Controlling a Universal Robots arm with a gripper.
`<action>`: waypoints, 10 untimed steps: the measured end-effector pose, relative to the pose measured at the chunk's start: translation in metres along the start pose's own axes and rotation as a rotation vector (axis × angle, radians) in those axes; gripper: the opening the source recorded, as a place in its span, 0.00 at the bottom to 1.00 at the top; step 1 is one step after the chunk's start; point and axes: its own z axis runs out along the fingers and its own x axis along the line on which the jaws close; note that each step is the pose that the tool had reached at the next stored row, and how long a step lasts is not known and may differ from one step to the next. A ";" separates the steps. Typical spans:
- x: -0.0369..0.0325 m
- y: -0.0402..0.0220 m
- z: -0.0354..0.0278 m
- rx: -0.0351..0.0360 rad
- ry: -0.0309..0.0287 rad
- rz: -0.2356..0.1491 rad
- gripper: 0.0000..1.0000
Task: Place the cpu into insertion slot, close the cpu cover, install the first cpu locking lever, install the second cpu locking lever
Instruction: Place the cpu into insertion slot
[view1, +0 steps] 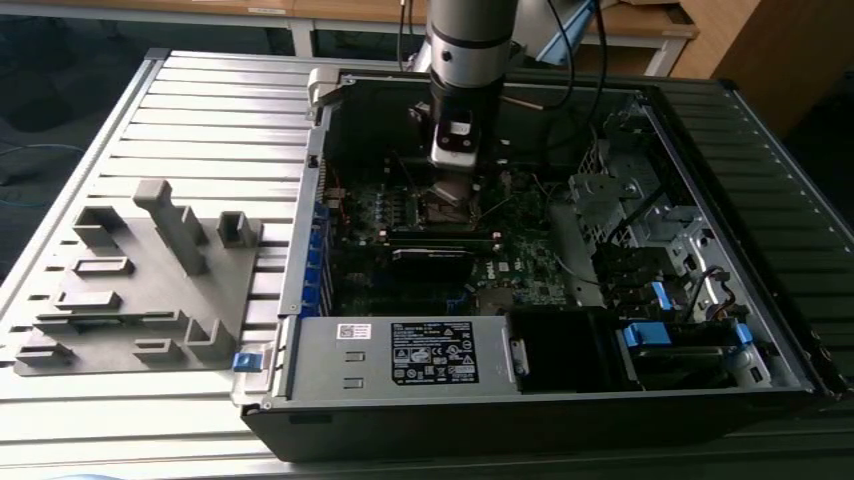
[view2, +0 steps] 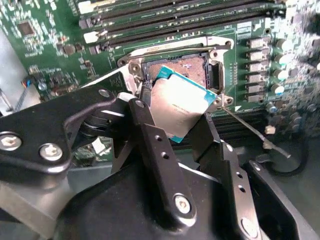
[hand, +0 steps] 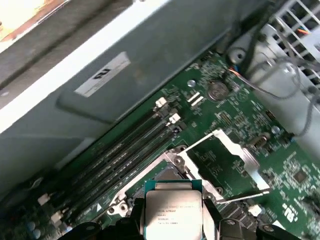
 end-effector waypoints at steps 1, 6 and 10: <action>0.0000 0.0000 0.0002 0.0004 -0.0016 0.018 0.54; 0.0000 0.0000 0.0003 0.0012 -0.0047 0.055 0.54; 0.0001 0.0000 0.0003 0.0016 -0.0067 0.079 0.54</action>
